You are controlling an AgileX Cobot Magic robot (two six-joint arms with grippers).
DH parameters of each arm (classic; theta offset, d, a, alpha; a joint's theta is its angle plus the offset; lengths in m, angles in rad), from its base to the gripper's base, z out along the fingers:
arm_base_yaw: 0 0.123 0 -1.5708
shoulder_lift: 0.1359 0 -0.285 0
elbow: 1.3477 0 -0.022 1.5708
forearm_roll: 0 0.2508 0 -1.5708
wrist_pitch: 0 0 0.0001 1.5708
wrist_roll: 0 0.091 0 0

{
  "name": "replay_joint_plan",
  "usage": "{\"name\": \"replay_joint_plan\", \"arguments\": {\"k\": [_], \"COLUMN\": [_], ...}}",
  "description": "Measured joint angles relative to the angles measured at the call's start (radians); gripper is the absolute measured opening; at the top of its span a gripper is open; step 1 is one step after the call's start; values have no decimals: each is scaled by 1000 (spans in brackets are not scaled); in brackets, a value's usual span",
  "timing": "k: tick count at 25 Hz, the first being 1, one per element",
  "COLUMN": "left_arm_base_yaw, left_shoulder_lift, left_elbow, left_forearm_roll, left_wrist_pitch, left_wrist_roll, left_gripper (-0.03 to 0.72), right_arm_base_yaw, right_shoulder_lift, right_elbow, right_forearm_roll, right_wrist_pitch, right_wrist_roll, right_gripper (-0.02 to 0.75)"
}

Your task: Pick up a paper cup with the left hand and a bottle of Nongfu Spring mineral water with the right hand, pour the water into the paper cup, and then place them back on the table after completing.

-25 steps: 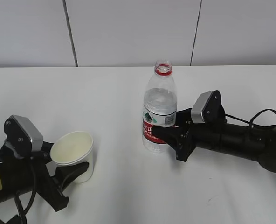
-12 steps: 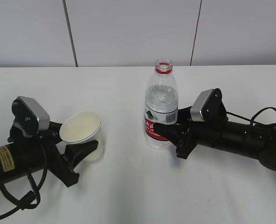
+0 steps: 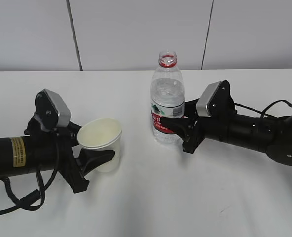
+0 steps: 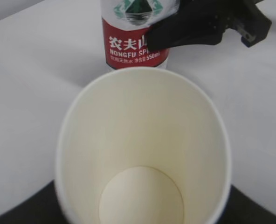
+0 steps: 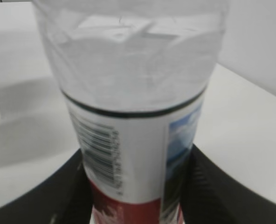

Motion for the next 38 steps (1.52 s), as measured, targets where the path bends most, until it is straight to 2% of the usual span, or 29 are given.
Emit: {"name": "replay_joint_plan", "arguments": {"k": [10,19,32,38], "left_arm_base_yaw": [-1,-87,-90,-90], "left_shoulder_lift": [-14,-14,-14,-14], "left_elbow": [-42,-43,-49,-51], "left_forearm_roll": [32,17,-13,-15], "left_wrist_pitch": [11,12,10,13], "left_wrist_roll": [-38,-38,-39,-39], "left_gripper": [388,388,388,387], "right_arm_base_yaw": [0,2,2,2], "right_shoulder_lift": [0,-9,-36,-40], "right_elbow": [-100,-206,-318,-331], "right_forearm_roll": [-46,-160,-271,-282], "right_wrist_pitch": [28,121,157,172], "right_wrist_roll": [-50,-90,-179,-261], "right_gripper": [363,362,356,356]}}
